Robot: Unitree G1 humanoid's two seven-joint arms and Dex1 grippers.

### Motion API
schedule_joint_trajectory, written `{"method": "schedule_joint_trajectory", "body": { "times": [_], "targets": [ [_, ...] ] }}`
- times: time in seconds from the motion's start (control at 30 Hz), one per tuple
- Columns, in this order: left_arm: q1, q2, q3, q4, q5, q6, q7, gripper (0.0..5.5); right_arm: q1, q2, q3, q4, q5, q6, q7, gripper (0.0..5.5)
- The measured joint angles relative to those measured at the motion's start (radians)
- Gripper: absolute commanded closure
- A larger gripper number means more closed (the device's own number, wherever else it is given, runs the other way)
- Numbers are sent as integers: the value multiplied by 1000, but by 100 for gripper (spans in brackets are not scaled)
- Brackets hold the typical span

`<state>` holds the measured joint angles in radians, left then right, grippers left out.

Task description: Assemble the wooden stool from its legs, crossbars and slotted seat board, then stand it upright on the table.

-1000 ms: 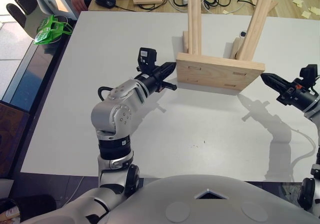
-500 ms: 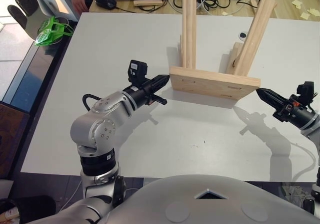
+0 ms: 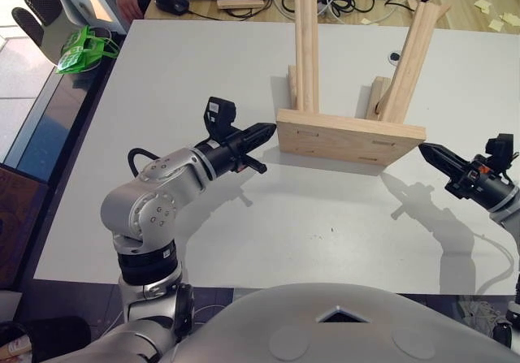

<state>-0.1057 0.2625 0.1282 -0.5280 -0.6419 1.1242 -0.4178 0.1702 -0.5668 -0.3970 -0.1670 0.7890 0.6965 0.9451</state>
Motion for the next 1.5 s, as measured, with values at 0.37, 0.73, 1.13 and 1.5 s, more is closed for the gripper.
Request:
{"method": "schedule_joint_trajectory", "body": {
  "times": [0.37,0.73,1.13,1.5],
  "targets": [
    [38,19,-14,10,-13,-44,-5,545,-13,-1,7,34,-9,-48,2,550],
    [56,57,-33,78,24,-86,29,545,9,-2,19,93,-66,-119,4,550],
    [9,-44,-150,207,193,-108,247,545,-61,-44,114,276,-333,-258,-106,550],
    [-38,-141,-197,279,260,-40,334,545,-143,-67,164,344,-376,-296,-65,550]
  ]
}}
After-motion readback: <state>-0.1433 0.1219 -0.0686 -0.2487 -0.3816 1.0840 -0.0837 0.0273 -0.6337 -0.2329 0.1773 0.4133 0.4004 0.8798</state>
